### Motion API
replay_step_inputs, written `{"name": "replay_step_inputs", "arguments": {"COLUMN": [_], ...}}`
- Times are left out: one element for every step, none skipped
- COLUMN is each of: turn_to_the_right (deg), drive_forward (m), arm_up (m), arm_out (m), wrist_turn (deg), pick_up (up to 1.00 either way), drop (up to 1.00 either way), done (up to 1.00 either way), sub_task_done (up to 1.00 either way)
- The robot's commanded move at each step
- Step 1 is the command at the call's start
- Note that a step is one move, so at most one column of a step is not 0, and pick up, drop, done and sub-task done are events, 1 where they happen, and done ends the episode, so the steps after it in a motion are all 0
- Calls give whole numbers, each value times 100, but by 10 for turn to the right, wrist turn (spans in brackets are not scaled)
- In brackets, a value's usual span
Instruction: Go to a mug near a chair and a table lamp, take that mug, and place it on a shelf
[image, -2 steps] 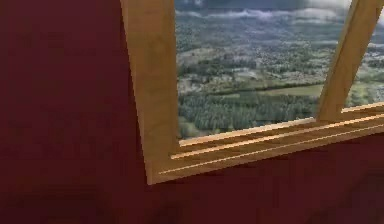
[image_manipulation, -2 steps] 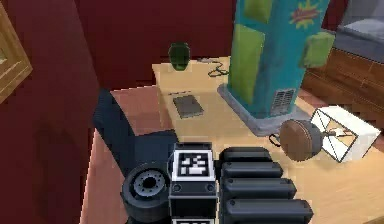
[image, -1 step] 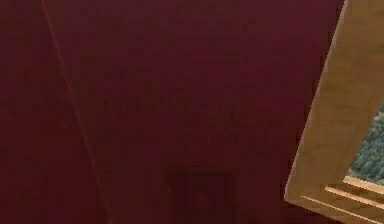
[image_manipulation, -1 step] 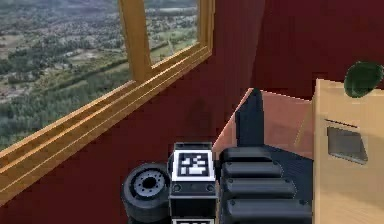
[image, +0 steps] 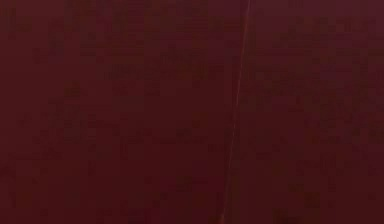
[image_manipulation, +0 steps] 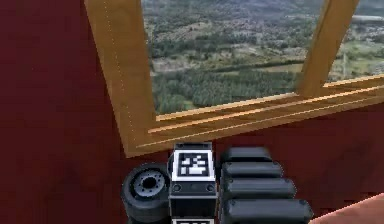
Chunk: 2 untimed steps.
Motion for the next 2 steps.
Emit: {"name": "replay_step_inputs", "arguments": {"turn_to_the_right": [-150,0], "drive_forward": [0,30], "arm_up": [0,0], "arm_out": [0,0], "wrist_turn": [0,0], "pick_up": [0,0], "drop": [0,0], "done": [0,0], "sub_task_done": [0,0]}}
